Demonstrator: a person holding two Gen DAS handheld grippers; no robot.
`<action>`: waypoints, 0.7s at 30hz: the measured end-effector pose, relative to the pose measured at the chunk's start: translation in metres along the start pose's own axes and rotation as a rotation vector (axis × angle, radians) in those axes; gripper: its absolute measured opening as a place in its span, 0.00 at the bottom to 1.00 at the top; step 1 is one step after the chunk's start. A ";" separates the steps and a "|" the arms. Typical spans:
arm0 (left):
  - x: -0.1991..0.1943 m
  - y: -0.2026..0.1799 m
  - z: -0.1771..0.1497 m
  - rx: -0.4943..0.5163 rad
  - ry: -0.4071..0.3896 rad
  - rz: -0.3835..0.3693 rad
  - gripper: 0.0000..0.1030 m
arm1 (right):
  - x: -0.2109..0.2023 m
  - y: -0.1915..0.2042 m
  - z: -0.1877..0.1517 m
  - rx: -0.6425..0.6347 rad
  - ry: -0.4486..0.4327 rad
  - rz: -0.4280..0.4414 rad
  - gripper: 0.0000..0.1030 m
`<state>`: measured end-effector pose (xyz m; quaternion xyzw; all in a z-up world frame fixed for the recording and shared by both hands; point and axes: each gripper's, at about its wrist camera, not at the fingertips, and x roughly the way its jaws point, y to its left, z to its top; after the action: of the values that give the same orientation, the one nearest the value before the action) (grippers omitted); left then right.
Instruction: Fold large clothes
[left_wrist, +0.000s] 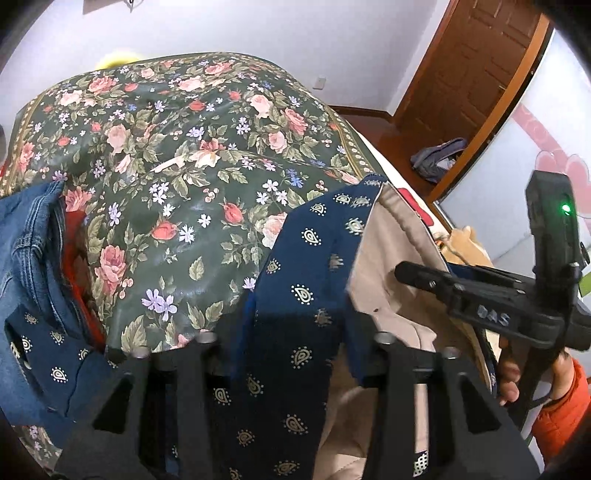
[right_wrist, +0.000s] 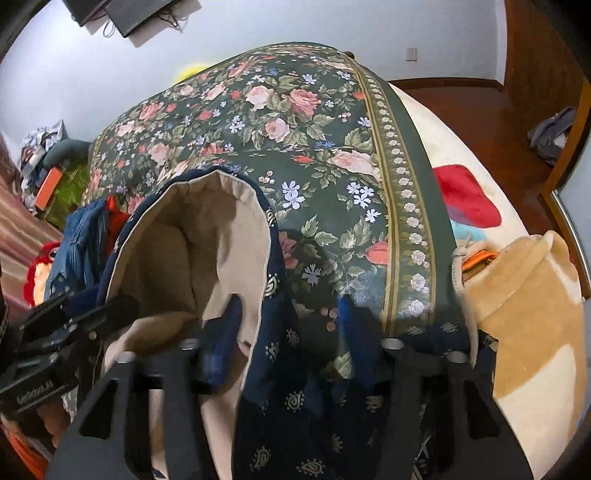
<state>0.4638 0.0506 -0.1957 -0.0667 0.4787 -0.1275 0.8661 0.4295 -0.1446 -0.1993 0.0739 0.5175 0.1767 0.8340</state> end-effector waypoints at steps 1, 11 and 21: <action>-0.002 -0.001 -0.001 0.009 0.003 0.002 0.25 | 0.000 0.001 0.000 -0.001 0.008 0.010 0.21; -0.060 -0.011 -0.013 0.052 -0.057 -0.006 0.09 | -0.072 0.035 -0.017 -0.164 -0.095 0.055 0.06; -0.151 -0.040 -0.057 0.113 -0.130 -0.002 0.09 | -0.145 0.067 -0.067 -0.271 -0.141 0.074 0.05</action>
<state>0.3326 0.0552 -0.0939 -0.0261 0.4136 -0.1505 0.8976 0.2970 -0.1406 -0.0875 -0.0082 0.4258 0.2699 0.8636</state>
